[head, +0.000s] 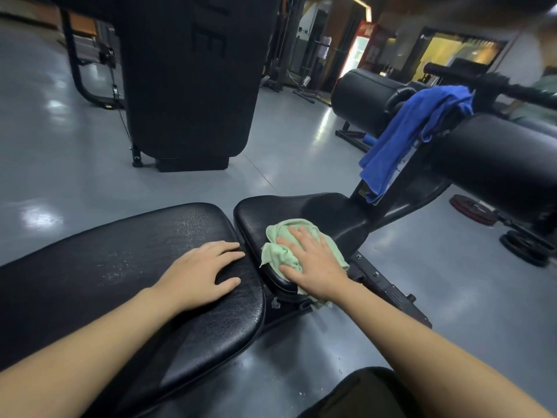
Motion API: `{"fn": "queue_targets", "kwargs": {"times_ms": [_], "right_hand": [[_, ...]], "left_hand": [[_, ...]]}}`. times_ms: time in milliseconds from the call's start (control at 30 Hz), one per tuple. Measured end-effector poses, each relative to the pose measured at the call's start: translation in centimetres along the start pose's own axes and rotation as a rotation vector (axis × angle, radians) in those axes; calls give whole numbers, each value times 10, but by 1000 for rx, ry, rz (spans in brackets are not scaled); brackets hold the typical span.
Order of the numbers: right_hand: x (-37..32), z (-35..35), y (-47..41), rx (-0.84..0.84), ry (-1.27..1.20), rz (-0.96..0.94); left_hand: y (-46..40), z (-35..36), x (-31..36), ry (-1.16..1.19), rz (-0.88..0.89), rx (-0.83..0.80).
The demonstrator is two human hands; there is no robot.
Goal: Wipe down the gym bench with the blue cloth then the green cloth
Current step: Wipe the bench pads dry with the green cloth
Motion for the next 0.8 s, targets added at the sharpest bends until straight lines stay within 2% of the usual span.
{"fn": "queue_targets", "kwargs": {"times_ms": [233, 433, 667, 800], "right_hand": [[-32, 2, -4, 25, -66, -39], [-121, 22, -11, -85, -189, -234], [-159, 42, 12, -176, 2, -433], [-160, 40, 12, -198, -1, -438]], "left_hand": [[45, 0, -21, -59, -25, -21], [95, -3, -59, -106, -110, -8], [143, -2, -93, -118, -159, 9], [158, 6, -104, -101, -155, 27]]}}
Point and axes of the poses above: each hand's wrist, its own y-axis away from the middle knuckle, its own z-axis out of the palm, x = y × z, the point moved 6 cm from there along -y, towards the middle knuckle, and after that the axes turned 6 degrees about -x, right-handed, at the moved point
